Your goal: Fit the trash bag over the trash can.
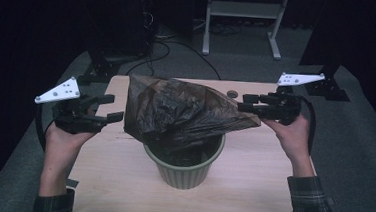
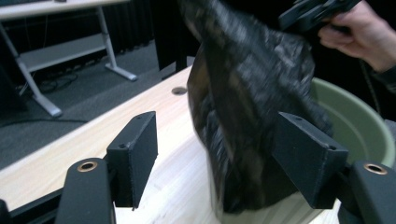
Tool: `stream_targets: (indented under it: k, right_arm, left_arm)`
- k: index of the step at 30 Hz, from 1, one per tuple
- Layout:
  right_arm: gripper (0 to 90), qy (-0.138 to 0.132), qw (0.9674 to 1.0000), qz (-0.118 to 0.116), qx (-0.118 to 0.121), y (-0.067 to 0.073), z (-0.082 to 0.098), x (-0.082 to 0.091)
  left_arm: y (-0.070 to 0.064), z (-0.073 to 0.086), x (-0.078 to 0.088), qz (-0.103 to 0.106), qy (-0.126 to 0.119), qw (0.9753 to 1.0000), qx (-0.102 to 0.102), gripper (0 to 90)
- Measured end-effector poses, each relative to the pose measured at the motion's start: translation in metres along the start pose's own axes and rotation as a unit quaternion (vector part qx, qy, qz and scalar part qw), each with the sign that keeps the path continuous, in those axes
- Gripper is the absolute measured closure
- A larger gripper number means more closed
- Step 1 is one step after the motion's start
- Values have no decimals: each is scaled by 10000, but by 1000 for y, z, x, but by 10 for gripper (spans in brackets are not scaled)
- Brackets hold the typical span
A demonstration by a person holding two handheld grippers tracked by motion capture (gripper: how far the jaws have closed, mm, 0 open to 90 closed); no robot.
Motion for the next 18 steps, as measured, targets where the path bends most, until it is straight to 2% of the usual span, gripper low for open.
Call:
stream_targets:
  k: [6,10,11,12,13,14,16,18]
  right_arm:
    - [557,116,9999,-11,-70,-4,1,-12]
    - [736,170,9998,-50,-106,-5,4,-14]
    - [781,152,9998,-47,-94,-5,4,-14]
    - [830,134,9999,-47,-73,-5,4,-13]
    - [851,126,9999,-58,-58,-4,4,-13]
    - [879,123,9999,-64,-43,-3,4,-12]
    - [895,124,9999,-63,-5,-2,4,-11]
    - [897,143,9999,-65,18,0,4,-10]
  left_arm:
    - [-8,-17,-8,155,-126,9998,-55,283]
    - [-12,-29,-20,257,-143,9995,-66,282]
    - [-13,-30,-22,339,-124,9993,-94,328]
    - [-14,-30,-24,408,-116,9990,-106,414]
    - [-14,-30,-24,408,-116,9990,-106,480]
    - [-16,-30,-28,498,-76,9987,-122,597]
    - [-18,-28,-30,602,50,9981,-131,758]
    - [-20,-26,-30,635,120,9978,-150,861]
Point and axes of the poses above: each handheld gripper's, and its own axes: x roughly backward along the jaws, z roughly out of its underside, y roughly to its left, the point moved 7 cm from there along -x, roughly forward along the jaws, and after that the axes turned 2 degrees about x, right-handed, at the moved point
